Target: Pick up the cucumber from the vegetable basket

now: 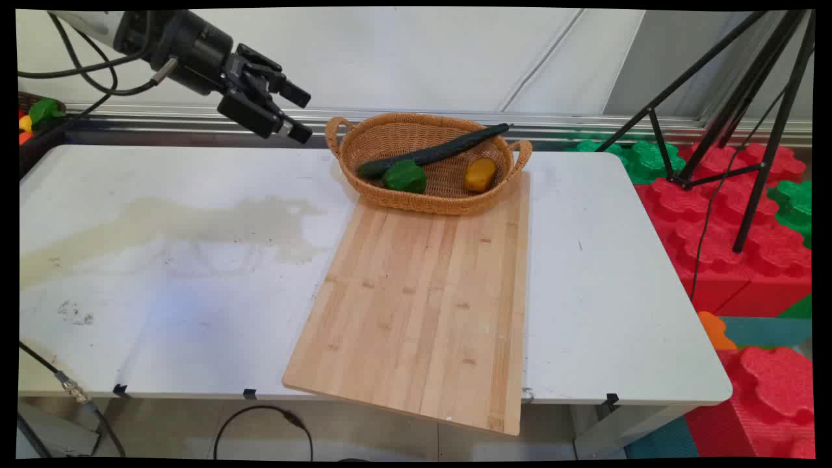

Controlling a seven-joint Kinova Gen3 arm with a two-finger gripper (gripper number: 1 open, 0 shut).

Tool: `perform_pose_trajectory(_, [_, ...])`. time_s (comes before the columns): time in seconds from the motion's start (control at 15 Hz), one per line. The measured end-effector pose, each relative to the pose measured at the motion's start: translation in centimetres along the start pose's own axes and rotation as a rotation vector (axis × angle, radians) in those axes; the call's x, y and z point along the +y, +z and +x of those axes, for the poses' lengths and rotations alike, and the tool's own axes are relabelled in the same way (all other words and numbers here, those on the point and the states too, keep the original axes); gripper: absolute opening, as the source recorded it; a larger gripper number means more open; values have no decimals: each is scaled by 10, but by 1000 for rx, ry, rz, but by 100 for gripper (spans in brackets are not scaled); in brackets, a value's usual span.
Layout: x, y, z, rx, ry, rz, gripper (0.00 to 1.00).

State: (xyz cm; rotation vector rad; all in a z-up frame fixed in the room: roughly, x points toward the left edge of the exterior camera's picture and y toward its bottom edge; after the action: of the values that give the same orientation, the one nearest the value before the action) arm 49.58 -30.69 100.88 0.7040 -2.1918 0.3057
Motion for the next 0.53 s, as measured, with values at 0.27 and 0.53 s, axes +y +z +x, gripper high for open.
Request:
perform_pose_trajectory(0.27, [-19, 14, 5, -8, -9, 43, 100])
perform_pose_trajectory(0.53, [-44, 47, 10, -22, -8, 67, 100])
